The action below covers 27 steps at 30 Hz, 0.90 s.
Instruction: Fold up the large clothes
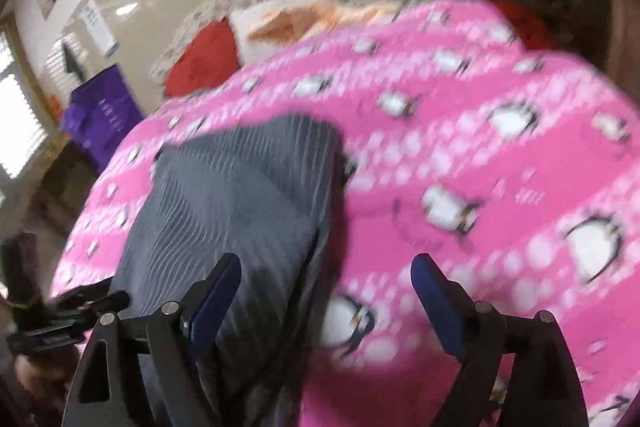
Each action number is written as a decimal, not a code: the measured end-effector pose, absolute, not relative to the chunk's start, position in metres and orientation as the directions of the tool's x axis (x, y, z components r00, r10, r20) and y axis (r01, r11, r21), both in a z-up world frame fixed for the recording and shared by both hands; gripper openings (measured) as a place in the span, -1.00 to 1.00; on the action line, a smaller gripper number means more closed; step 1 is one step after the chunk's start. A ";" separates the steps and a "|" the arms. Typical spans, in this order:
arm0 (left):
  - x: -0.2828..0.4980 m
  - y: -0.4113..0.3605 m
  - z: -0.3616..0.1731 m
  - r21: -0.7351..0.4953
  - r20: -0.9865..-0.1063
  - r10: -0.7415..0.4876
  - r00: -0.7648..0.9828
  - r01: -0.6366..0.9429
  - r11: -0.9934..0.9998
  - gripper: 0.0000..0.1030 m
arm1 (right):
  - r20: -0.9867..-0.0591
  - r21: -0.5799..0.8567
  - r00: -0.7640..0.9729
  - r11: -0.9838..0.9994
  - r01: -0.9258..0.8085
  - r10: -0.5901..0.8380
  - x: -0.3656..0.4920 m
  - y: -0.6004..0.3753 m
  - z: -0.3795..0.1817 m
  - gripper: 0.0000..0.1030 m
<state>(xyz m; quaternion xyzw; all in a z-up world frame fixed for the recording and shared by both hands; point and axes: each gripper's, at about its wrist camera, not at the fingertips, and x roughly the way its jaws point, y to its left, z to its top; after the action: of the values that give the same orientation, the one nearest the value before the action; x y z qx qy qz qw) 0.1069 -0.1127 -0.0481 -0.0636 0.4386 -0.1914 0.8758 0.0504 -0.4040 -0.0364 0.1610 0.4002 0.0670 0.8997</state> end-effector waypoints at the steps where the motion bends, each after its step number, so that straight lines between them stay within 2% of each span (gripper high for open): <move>1: 0.103 -0.111 -0.050 -0.296 -0.737 -0.394 0.549 0.261 0.919 0.70 | -0.705 0.378 0.641 0.926 -0.024 0.304 0.052 -0.402 -0.044 0.65; 3: 0.105 -0.108 -0.055 -0.341 -0.737 -0.405 0.541 0.220 0.914 0.77 | -0.704 0.443 0.587 0.893 -0.078 0.400 0.059 -0.397 -0.062 0.65; 6: 0.113 -0.109 -0.056 -0.348 -0.735 -0.427 0.527 0.247 0.904 0.86 | -0.622 0.603 0.540 0.787 -0.131 0.567 0.075 -0.400 -0.082 0.66; 10: 0.125 -0.109 -0.057 -0.354 -0.724 -0.456 0.517 0.289 0.890 0.93 | -0.573 0.639 0.535 0.747 -0.183 0.621 0.098 -0.400 -0.083 0.66; 11: 0.128 -0.112 -0.057 -0.348 -0.725 -0.454 0.518 0.292 0.891 0.94 | -0.571 0.633 0.533 0.748 -0.198 0.624 0.103 -0.397 -0.081 0.62; 12: 0.128 -0.114 -0.057 -0.340 -0.729 -0.449 0.517 0.295 0.893 0.94 | -0.575 0.621 0.531 0.754 -0.212 0.623 0.109 -0.394 -0.079 0.41; 13: 0.127 -0.114 -0.057 -0.331 -0.731 -0.445 0.517 0.301 0.894 0.94 | -0.589 0.600 0.534 0.771 -0.215 0.607 0.114 -0.390 -0.078 0.33; 15: 0.120 -0.117 -0.053 -0.312 -0.723 -0.445 0.528 0.326 0.893 0.73 | -0.624 0.540 0.550 0.815 -0.211 0.555 0.116 -0.382 -0.077 0.11; 16: 0.117 -0.120 -0.052 -0.309 -0.714 -0.455 0.532 0.344 0.887 0.41 | -0.637 0.505 0.566 0.838 -0.207 0.523 0.114 -0.378 -0.075 0.08; 17: 0.111 -0.126 -0.050 -0.270 -0.712 -0.432 0.554 0.352 0.896 0.30 | -0.646 0.473 0.583 0.858 -0.201 0.492 0.112 -0.375 -0.075 0.04; 19: 0.102 -0.137 -0.047 -0.198 -0.709 -0.372 0.599 0.338 0.920 0.17 | -0.663 0.419 0.613 0.892 -0.172 0.430 0.109 -0.368 -0.073 0.01; 22: 0.096 -0.142 -0.046 -0.160 -0.699 -0.330 0.634 0.311 0.937 -0.09 | -0.681 0.376 0.627 0.915 -0.145 0.379 0.110 -0.360 -0.071 -0.09; 25: 0.091 -0.138 -0.041 -0.131 -0.682 -0.305 0.665 0.299 0.945 -0.37 | -0.679 0.386 0.620 0.910 -0.153 0.392 0.112 -0.352 -0.069 -0.16; 27: 0.094 -0.132 -0.037 -0.146 -0.676 -0.316 0.666 0.300 0.943 -0.43 | -0.665 0.429 0.613 0.890 -0.154 0.427 0.114 -0.348 -0.070 -0.16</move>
<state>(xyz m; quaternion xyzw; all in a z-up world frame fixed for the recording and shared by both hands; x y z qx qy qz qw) 0.0941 -0.1324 -0.0374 -0.0110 0.3724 -0.1688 0.9125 0.1141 -0.3482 -0.0701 0.1670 0.4082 0.1646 0.8823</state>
